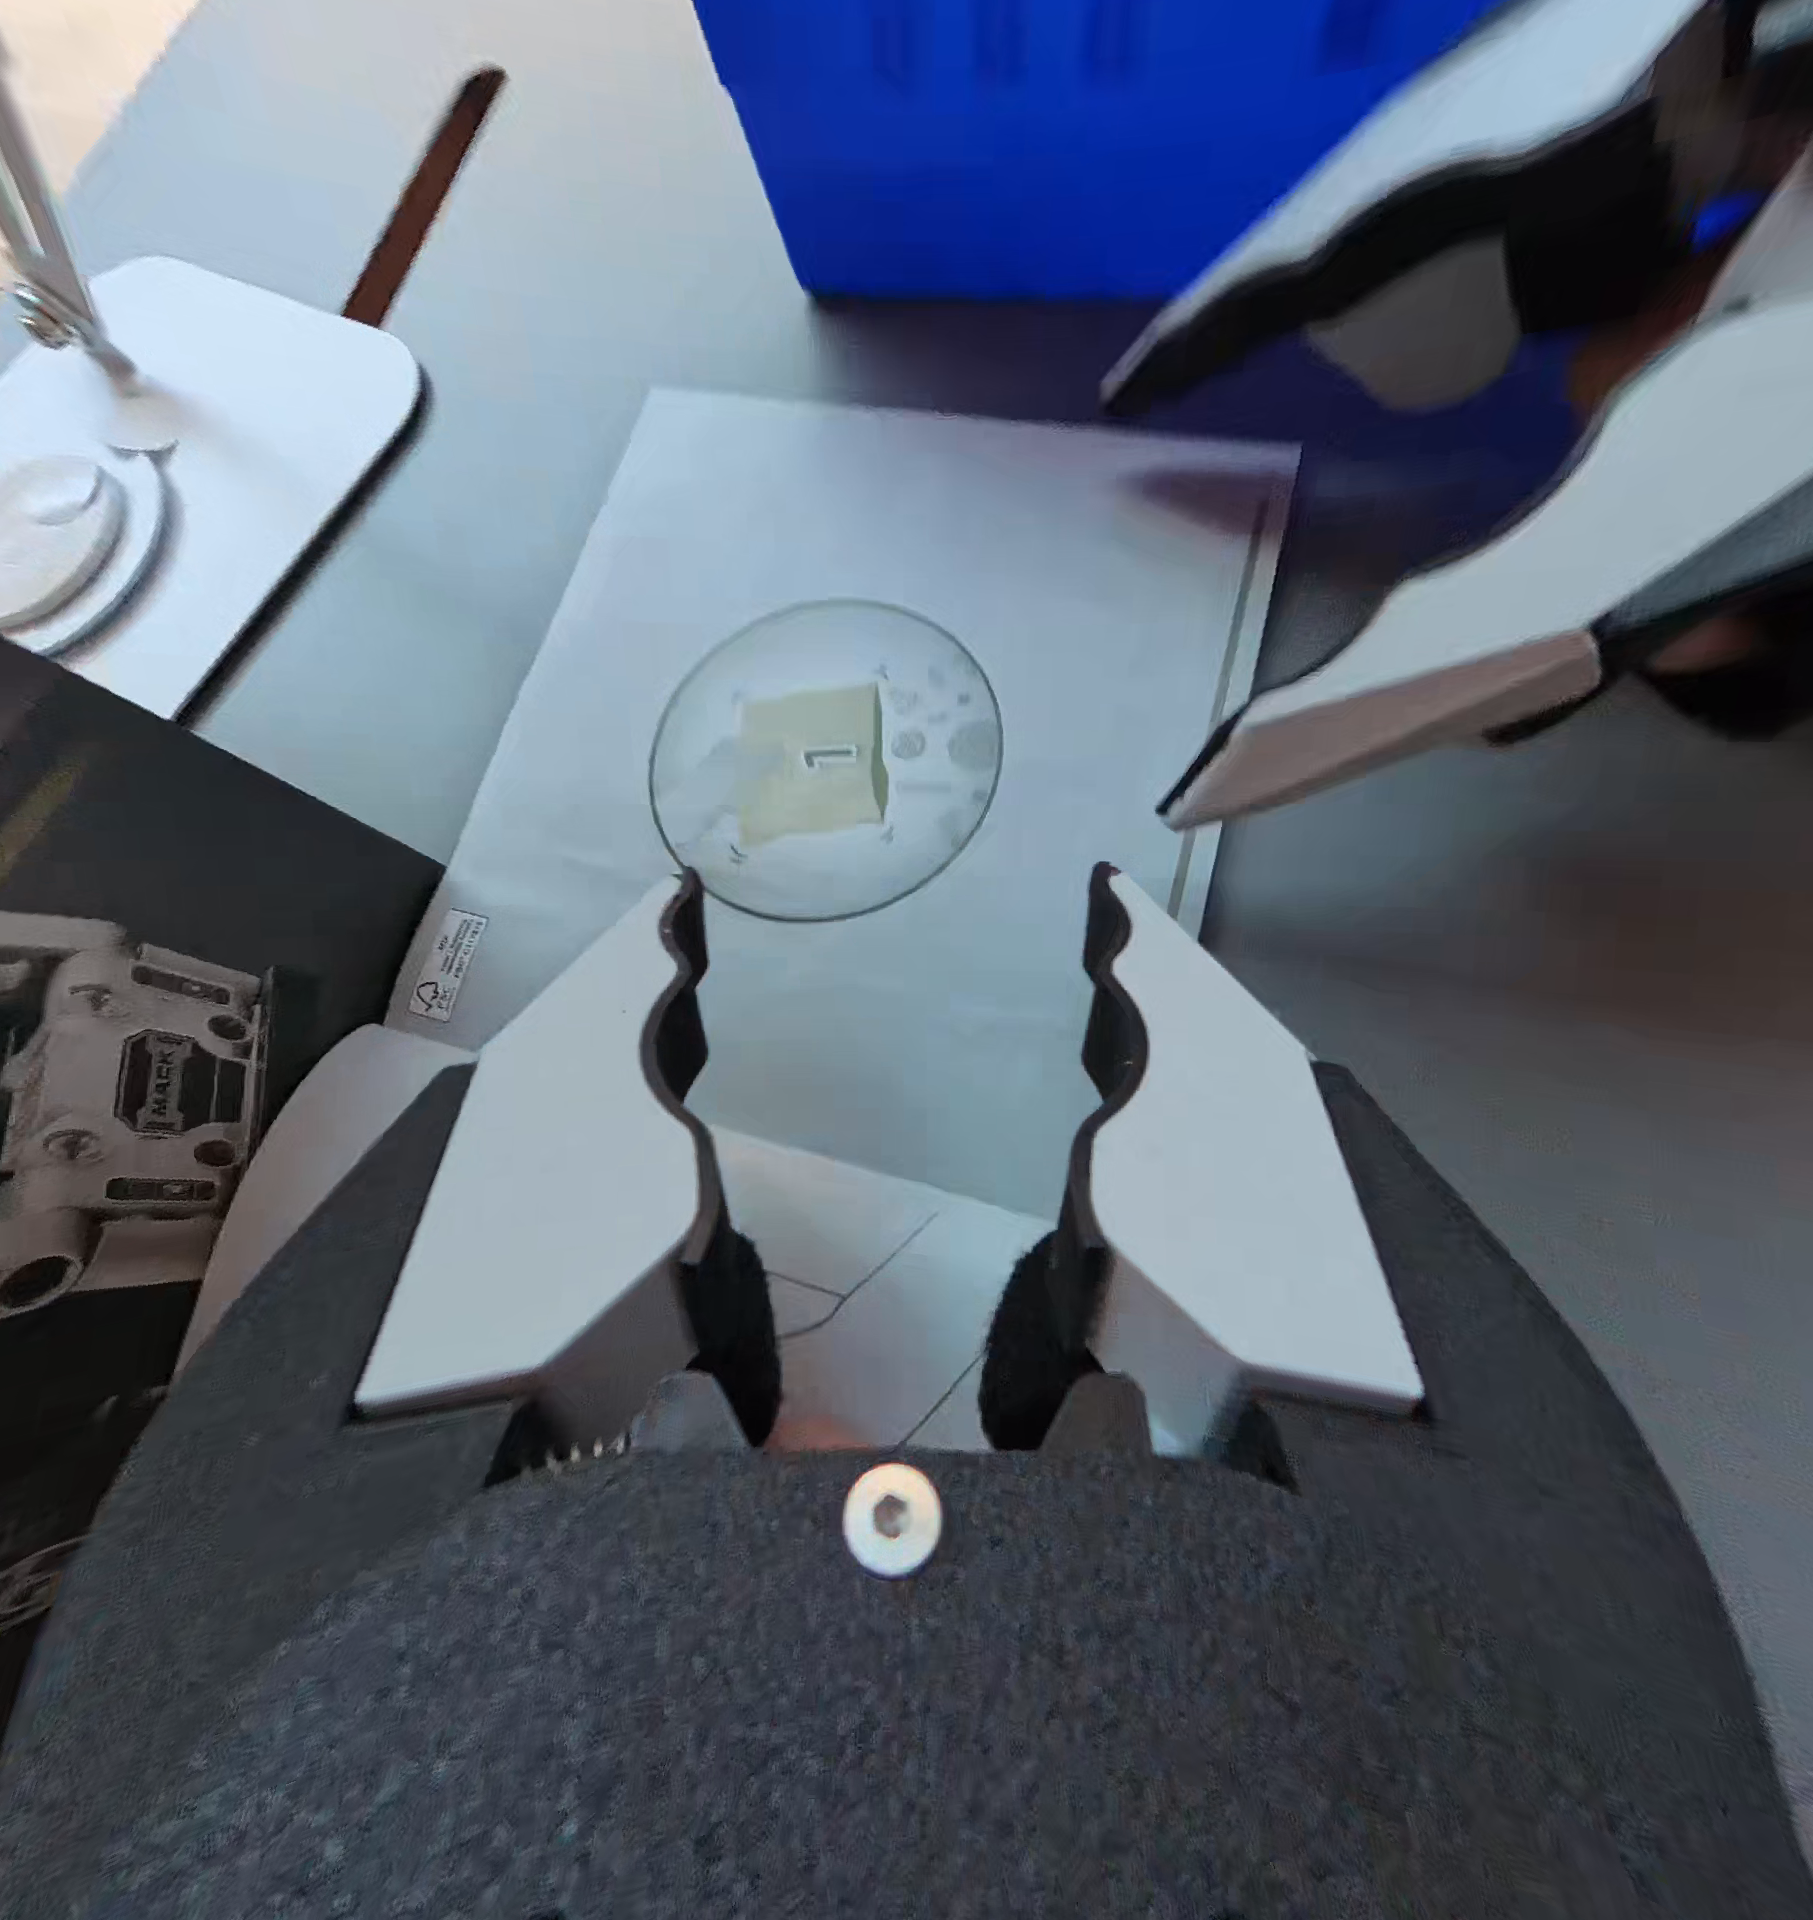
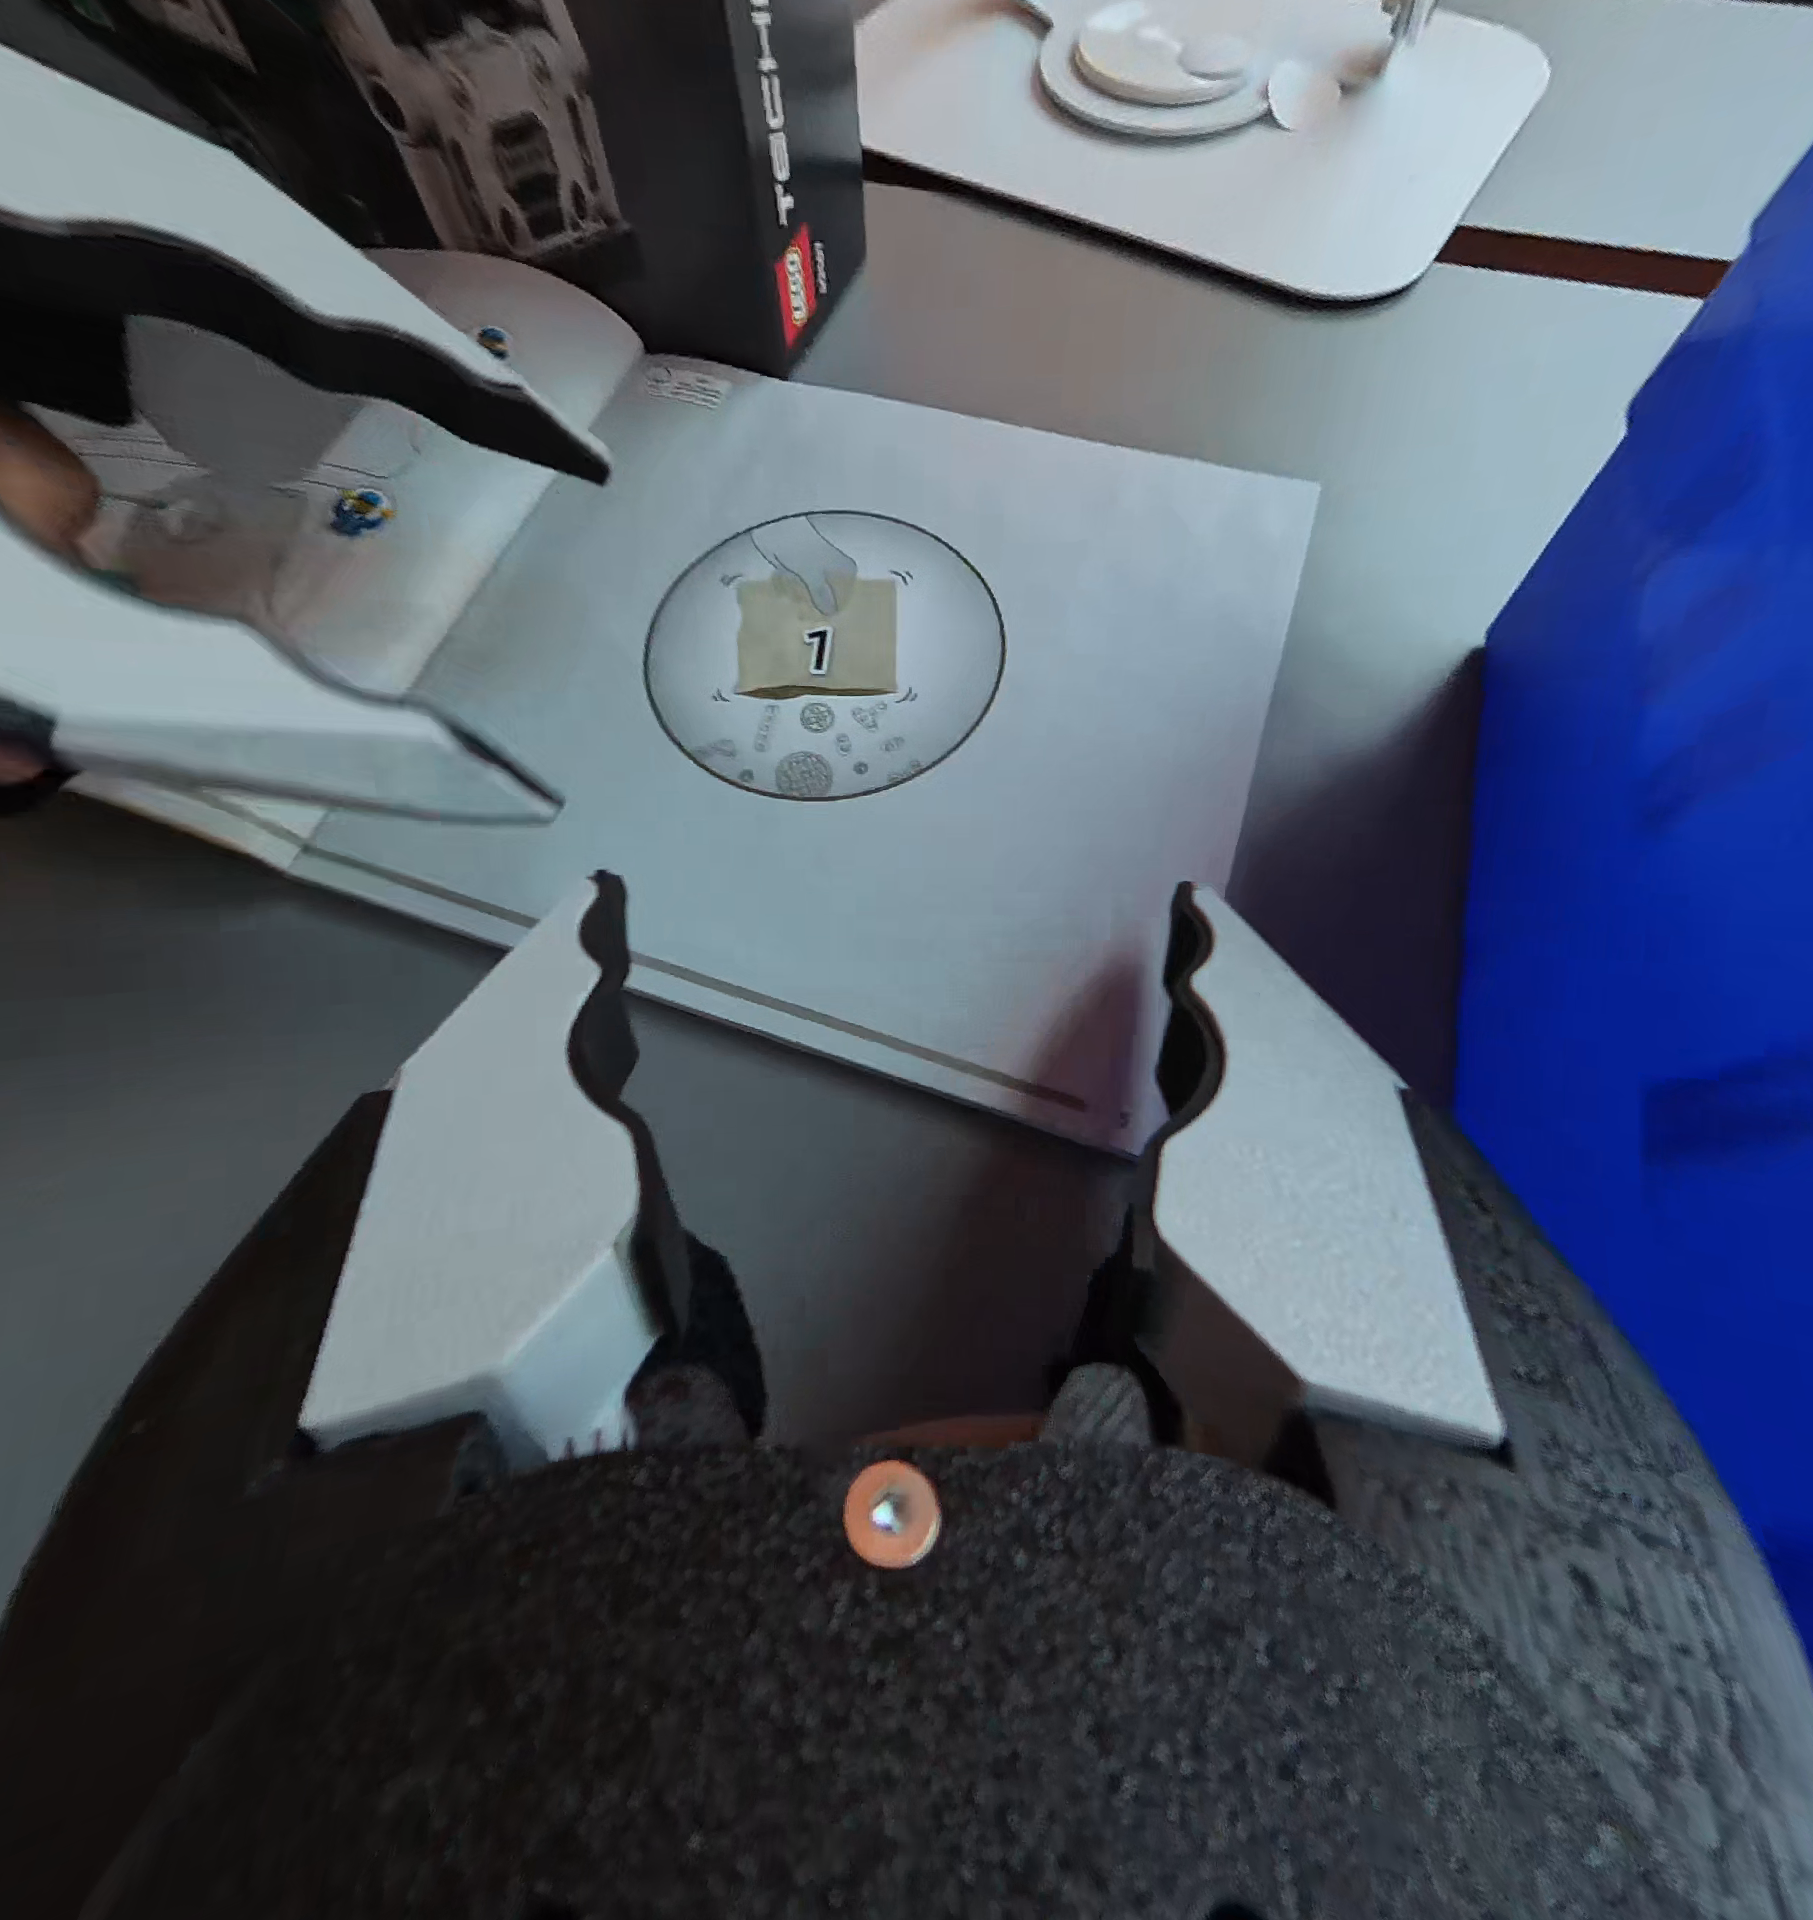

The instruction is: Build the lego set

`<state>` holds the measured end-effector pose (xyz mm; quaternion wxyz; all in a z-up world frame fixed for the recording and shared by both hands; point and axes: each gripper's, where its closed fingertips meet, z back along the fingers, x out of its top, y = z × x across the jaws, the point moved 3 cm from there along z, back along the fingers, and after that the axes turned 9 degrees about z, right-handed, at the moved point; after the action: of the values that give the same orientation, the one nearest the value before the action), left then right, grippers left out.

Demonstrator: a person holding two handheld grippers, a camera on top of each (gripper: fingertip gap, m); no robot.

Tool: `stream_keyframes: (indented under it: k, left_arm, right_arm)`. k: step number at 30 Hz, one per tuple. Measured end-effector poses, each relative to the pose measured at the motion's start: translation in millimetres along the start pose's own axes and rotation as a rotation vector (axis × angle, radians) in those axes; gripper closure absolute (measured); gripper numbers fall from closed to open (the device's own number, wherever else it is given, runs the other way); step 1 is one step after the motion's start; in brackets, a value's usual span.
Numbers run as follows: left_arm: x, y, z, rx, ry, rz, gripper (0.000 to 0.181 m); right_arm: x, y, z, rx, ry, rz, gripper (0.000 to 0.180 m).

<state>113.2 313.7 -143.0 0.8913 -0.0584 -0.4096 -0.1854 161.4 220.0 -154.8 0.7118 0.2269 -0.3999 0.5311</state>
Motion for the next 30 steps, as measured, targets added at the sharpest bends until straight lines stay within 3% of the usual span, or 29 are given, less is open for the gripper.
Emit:
stream_keyframes:
  k: [1, 3, 6, 11, 19, 30]
  left_arm:
    - [-7, -2, -2, -0.002, 0.049, -0.045, 0.100]
    - [-13, -7, -8, -0.017, 0.072, -0.068, 0.092]
    - [-14, -14, -12, -0.080, 0.052, -0.033, 0.098]
    - [-15, -22, -8, -0.135, 0.046, -0.063, 0.094]
    - [-20, -24, -9, -0.150, 0.048, -0.090, 0.114]
    - [-21, -20, -8, -0.245, 0.002, 0.018, 0.118]
  right_arm:
    - [0, -4, -2, -0.036, 0.004, 0.005, 0.066]
    - [-2, -11, -5, -0.086, 0.027, 0.013, 0.062]
    - [-10, -9, -13, -0.038, 0.116, -0.028, 0.059]
    - [-12, -6, -12, 0.005, 0.112, -0.054, 0.065]
    - [-12, -7, -11, 0.010, 0.106, -0.055, 0.066]
    - [-11, -7, -10, 0.033, 0.089, -0.076, 0.065]
